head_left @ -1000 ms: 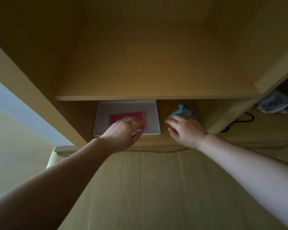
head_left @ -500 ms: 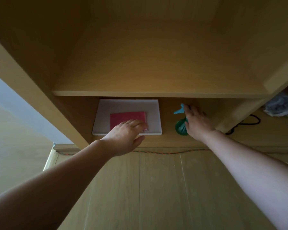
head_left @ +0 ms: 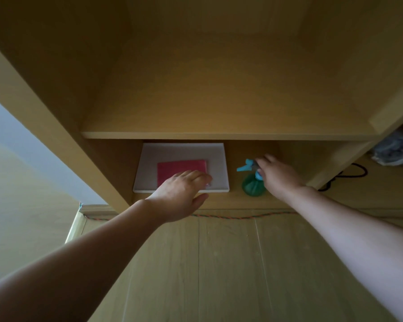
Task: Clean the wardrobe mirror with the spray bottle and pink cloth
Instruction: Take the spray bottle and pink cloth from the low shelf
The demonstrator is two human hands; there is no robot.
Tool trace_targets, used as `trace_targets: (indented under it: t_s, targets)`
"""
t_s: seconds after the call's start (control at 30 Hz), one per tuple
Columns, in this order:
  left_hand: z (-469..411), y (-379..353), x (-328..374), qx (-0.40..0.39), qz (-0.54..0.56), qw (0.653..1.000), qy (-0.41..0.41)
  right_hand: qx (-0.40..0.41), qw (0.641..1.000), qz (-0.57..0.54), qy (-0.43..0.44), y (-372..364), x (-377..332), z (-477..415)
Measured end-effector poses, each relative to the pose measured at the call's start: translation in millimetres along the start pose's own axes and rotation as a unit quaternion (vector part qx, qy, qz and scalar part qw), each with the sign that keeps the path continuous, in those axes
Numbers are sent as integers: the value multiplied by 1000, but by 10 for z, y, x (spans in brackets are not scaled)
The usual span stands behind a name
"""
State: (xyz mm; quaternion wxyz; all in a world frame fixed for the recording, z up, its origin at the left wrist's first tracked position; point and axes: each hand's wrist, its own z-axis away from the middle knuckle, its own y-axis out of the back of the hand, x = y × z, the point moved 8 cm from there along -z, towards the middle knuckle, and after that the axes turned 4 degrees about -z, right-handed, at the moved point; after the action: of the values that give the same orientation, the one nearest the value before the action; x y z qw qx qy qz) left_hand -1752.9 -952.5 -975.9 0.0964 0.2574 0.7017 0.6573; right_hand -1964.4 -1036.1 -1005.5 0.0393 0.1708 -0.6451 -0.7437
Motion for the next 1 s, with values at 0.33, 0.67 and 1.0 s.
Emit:
trace_targets:
  t_s: [0.33, 0.67, 1.0]
  targets:
    - [-17, 80, -23, 11, 15, 999, 51, 77, 963, -64, 251, 200, -1257, 459]
    - [202, 119, -205, -22, 33, 995, 91, 86, 937, -100, 323, 107, -1574, 511]
    - [482, 93, -600, -57, 23, 988, 144, 122, 920, -181, 326, 47, -1587, 200]
